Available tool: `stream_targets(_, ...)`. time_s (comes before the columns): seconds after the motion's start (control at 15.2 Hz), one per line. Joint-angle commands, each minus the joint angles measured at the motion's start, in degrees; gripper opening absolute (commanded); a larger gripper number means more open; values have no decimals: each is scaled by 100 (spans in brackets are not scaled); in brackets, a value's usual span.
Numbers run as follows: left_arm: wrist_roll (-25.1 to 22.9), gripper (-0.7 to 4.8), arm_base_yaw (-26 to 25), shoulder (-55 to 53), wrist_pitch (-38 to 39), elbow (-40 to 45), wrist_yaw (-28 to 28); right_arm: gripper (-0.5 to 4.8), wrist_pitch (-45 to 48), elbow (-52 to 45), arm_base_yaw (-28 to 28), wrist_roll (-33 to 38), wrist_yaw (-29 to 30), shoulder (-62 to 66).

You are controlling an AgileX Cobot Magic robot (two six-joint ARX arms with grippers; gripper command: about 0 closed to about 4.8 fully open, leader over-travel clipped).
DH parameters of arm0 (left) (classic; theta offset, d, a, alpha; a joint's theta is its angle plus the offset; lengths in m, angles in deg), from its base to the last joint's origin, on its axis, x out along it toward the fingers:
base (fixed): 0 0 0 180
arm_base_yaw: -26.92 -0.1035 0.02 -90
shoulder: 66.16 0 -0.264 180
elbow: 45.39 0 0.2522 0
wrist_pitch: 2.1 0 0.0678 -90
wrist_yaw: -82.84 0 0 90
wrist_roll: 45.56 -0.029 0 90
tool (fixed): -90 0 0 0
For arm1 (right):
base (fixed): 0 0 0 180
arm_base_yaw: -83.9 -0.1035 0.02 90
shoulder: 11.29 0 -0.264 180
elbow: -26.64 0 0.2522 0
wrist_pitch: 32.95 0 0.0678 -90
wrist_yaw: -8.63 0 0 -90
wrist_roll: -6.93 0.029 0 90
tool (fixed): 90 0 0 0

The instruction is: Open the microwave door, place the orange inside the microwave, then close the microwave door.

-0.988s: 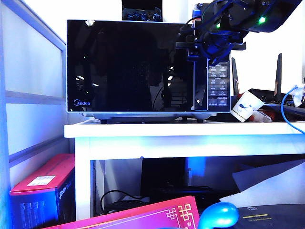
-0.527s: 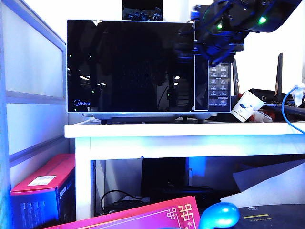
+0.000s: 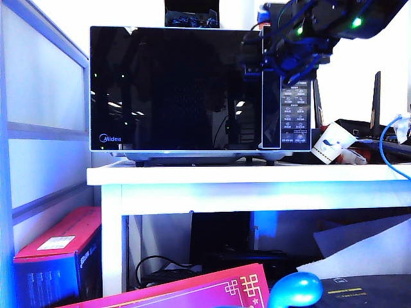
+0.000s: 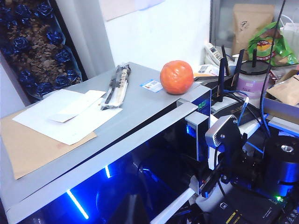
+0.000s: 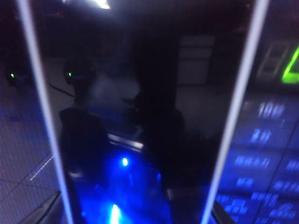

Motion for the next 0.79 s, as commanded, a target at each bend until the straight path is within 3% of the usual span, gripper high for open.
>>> stream_targets(0.07,-4,-5,2,-4,-109,-33,22,377,146,50,-22,-125,94,-155)
stream_targets(0.79,-111,-5,0,-1552,-2192,-20,11,355,140,57,-22,-129,861,-275)
